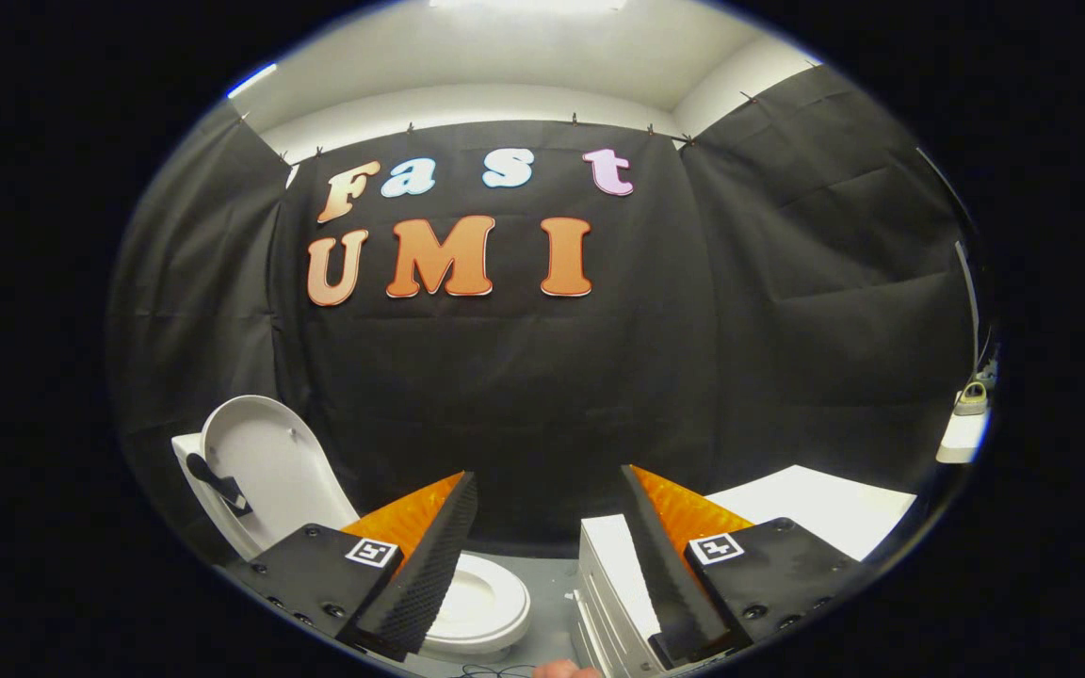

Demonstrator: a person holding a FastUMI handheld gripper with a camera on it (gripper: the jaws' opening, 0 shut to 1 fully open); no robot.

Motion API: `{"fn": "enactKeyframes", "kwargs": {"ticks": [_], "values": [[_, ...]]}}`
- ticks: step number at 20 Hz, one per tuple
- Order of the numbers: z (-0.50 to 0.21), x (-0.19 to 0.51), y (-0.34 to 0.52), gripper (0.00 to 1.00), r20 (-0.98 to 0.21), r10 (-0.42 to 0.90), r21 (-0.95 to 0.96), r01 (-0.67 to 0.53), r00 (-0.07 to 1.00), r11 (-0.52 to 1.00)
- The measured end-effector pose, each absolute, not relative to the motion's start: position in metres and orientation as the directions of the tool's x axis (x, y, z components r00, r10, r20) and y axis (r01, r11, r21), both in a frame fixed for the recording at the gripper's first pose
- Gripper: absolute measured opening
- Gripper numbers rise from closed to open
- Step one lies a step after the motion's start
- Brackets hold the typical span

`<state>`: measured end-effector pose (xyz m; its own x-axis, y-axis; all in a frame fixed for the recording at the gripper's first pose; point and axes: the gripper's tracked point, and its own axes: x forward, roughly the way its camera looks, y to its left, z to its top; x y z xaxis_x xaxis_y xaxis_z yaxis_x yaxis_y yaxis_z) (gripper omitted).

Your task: Open the toilet lid.

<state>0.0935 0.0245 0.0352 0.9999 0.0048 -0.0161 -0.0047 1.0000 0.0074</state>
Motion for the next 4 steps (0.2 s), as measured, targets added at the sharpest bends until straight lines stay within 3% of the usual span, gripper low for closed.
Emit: {"fn": "enactKeyframes", "kwargs": {"ticks": [4], "values": [[0.0417, 0.0916, 0.0270, 0.96, -0.002, 0.008, 0.002, -0.008, 1.000, 1.000]]}}
